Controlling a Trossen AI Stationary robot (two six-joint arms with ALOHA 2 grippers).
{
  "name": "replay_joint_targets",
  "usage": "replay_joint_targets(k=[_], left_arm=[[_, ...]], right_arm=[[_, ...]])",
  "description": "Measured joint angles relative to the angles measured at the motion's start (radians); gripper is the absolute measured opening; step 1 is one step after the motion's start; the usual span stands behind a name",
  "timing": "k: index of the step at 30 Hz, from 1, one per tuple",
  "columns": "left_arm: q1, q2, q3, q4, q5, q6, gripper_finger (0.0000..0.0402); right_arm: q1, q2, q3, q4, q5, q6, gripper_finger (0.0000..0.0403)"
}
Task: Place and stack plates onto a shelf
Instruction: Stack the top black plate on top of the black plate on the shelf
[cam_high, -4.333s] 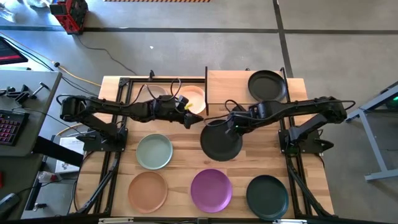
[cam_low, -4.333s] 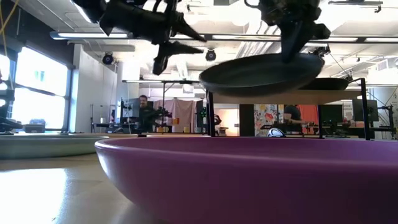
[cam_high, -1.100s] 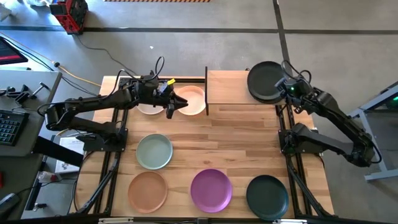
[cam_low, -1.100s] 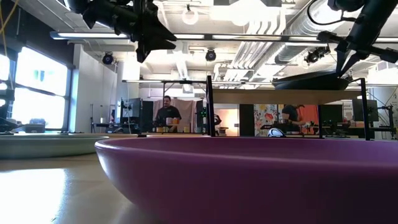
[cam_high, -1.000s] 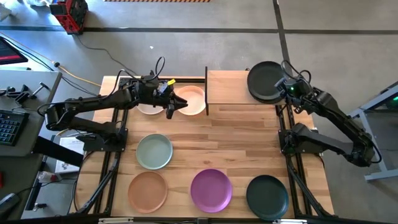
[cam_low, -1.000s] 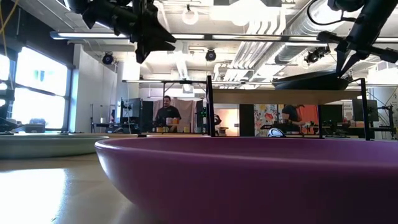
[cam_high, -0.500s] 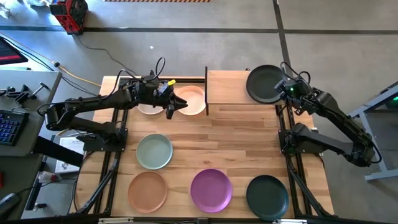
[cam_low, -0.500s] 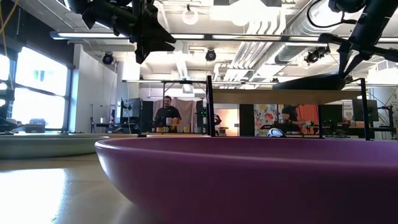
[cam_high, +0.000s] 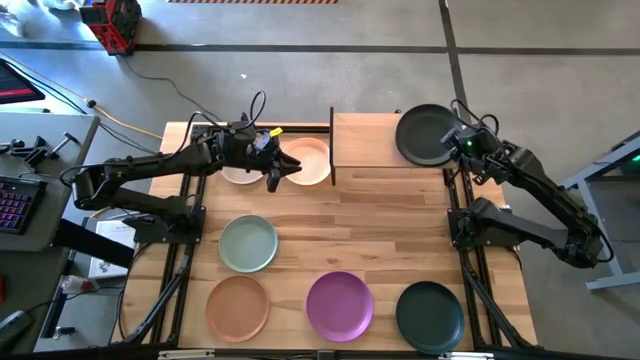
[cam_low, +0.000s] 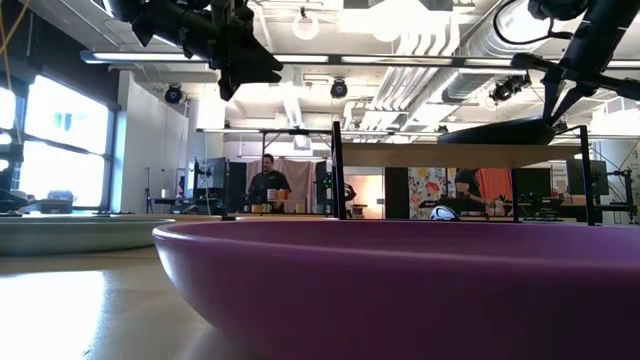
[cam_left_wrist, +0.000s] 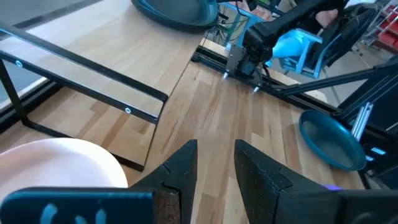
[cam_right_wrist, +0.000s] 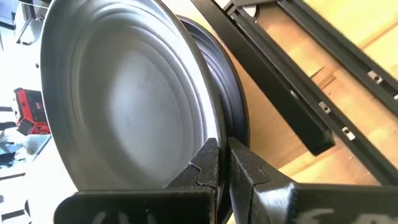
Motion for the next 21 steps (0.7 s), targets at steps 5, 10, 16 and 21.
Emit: replay_joint_targets(k=[5, 10, 16, 21], left_arm=[[0.000, 0.000, 0.000, 0.000, 0.000, -0.016, 0.0094], [0.000, 0.000, 0.000, 0.000, -0.002, -0.055, 0.0094], [0.000, 0.000, 0.001, 0.000, -0.002, -0.060, 0.0094], [0.000, 0.000, 0.001, 0.000, -0.002, -0.060, 0.0094]], right_arm=[[0.000, 0.000, 0.000, -0.007, -0.027, -0.016, 0.0000], [0.000, 0.000, 0.000, -0.011, -0.023, -0.009, 0.0000], [0.000, 0.000, 0.000, -0.011, -0.017, -0.009, 0.0000], [0.000, 0.000, 0.000, -0.012, -0.017, -0.009, 0.0000]])
